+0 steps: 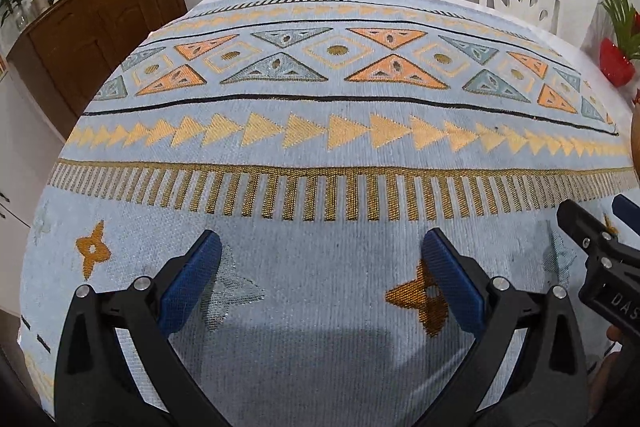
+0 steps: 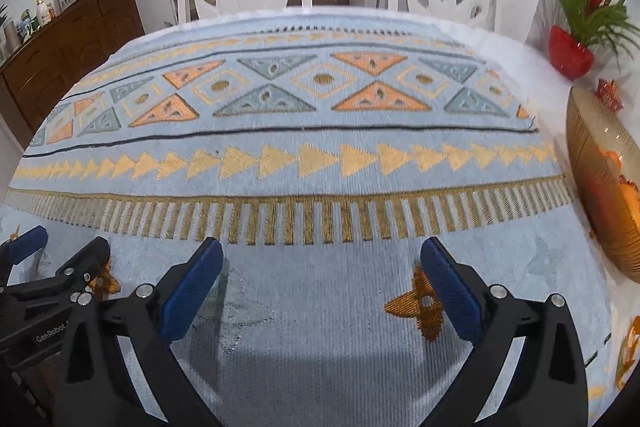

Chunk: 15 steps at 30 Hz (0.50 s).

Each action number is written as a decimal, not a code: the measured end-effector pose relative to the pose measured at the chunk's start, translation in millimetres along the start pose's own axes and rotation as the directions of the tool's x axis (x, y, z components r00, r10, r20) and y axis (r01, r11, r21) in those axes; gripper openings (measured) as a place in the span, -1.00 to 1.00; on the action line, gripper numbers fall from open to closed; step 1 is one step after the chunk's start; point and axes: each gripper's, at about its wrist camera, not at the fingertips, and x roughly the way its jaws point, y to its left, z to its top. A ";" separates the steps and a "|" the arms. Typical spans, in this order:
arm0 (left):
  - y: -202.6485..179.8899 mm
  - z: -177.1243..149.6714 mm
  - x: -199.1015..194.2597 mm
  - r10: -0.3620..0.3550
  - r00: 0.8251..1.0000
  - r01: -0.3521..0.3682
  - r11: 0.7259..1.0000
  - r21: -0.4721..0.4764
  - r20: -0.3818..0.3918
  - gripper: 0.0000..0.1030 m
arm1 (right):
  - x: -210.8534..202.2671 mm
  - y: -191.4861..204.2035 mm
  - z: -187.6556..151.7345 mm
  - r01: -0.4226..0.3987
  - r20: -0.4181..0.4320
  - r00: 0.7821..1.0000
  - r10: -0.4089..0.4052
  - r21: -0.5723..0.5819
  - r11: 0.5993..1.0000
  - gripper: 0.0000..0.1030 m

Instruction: Organize fruits

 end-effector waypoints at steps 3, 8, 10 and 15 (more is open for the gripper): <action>-0.6 -0.1 0.2 0.001 1.000 -0.001 1.000 0.000 -0.001 0.94 | 5.5 -0.4 0.4 -0.010 -0.032 0.999 0.010 -0.002 1.000 0.91; -1.3 0.4 1.1 0.005 1.000 -0.005 1.000 0.000 0.001 0.94 | 11.5 1.5 0.2 -0.008 -0.069 0.998 0.006 -0.030 1.000 0.91; 0.0 0.1 1.3 -0.004 1.000 0.004 1.000 -0.004 0.002 0.94 | 12.0 2.6 -0.9 -0.006 -0.068 0.998 0.002 -0.051 0.999 0.91; -0.4 -1.0 1.5 -0.002 1.000 0.002 1.000 -0.010 0.005 0.94 | 12.9 -2.7 -1.9 -0.046 -0.066 0.997 0.043 -0.053 0.998 0.91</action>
